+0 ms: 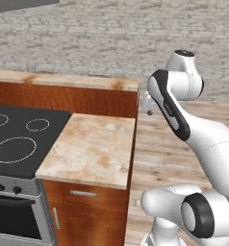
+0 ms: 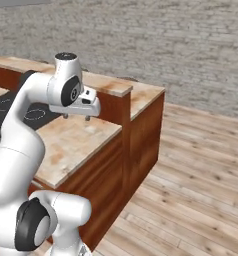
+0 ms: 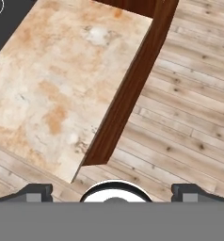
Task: Take a straw from the drawer in front and place it inside the glass cup on the dining counter.
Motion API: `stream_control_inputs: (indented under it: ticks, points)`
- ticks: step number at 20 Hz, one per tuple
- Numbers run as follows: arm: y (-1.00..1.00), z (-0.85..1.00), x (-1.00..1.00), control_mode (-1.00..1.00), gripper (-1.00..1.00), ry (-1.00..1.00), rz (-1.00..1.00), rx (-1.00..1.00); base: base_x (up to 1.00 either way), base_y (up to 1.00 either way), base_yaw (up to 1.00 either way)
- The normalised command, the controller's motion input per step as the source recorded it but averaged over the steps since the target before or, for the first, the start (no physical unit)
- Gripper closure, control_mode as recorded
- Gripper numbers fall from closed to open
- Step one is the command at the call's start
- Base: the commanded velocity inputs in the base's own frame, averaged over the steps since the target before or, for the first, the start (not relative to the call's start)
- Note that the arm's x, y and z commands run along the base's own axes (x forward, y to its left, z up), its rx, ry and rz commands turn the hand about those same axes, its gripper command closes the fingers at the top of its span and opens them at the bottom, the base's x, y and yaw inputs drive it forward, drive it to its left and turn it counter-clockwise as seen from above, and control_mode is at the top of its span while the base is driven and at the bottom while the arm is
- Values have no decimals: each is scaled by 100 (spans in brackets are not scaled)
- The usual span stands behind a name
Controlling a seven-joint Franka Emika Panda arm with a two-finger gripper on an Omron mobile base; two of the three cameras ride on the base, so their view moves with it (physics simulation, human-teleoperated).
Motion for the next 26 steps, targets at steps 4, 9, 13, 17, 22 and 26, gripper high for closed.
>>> stream_control_inputs:
  ticks: [4, 9, 13, 17, 22, 26]
  points:
    - [0, 0, 0, 100, -100, 0, 0, 0, -14, -40, 21]
    - [0, 0, 0, 100, -100, 0, 0, 0, -1, -25, 20]
    - [0, 0, 0, 100, -100, 0, 0, 0, 0, 4, 17]
    - [0, 0, 0, 100, -100, 0, 0, 0, 2, 18, 17]
    - [0, 0, 0, 100, -100, 0, 0, 0, 4, 14, 16]
    - [0, 0, 0, 100, -100, 0, 0, 0, 14, 20, 13]
